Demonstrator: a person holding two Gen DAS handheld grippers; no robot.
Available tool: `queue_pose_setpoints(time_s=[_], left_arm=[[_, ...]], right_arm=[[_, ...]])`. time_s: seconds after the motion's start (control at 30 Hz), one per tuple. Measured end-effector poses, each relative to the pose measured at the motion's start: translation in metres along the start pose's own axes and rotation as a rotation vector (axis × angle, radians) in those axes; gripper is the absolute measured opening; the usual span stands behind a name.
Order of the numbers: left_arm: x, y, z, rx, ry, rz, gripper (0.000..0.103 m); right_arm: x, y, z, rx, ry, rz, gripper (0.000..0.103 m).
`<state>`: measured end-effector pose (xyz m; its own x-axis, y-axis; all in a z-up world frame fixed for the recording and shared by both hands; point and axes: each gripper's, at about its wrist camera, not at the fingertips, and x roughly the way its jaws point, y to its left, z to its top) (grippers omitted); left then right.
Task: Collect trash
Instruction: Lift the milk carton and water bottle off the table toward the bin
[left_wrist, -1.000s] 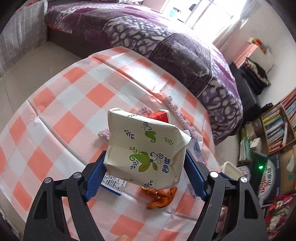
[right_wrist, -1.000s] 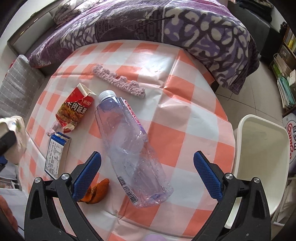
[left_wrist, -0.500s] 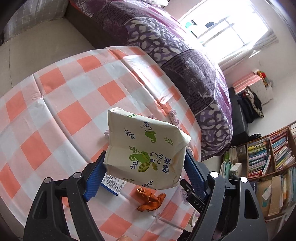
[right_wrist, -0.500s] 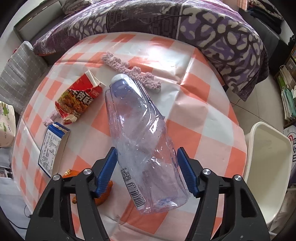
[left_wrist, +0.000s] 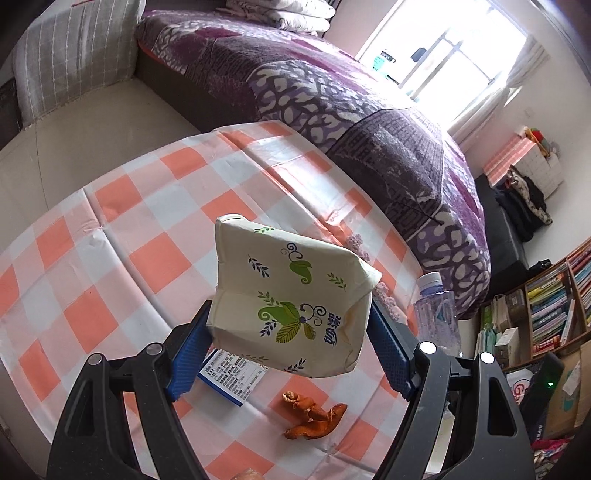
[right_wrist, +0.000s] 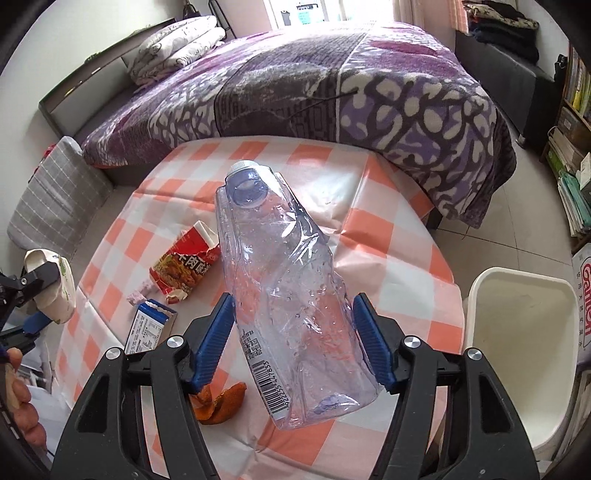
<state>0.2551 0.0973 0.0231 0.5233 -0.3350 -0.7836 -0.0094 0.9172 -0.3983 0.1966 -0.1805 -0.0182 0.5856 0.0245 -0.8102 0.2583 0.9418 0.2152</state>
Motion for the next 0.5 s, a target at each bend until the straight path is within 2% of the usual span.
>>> queue_pose_setpoints(time_s=[0.23,0.5], left_arm=[[0.005,-0.023,-0.008,0.068,-0.017,0.045,0.078],[0.016,-0.046,-0.017,0.107,-0.003,0.043,0.078]], right_arm=[[-0.016,-0.009,0.004,0.001,-0.053,-0.011,0.063],[-0.026,-0.026,0.004,0.013,-0.063,-0.02,0.063]])
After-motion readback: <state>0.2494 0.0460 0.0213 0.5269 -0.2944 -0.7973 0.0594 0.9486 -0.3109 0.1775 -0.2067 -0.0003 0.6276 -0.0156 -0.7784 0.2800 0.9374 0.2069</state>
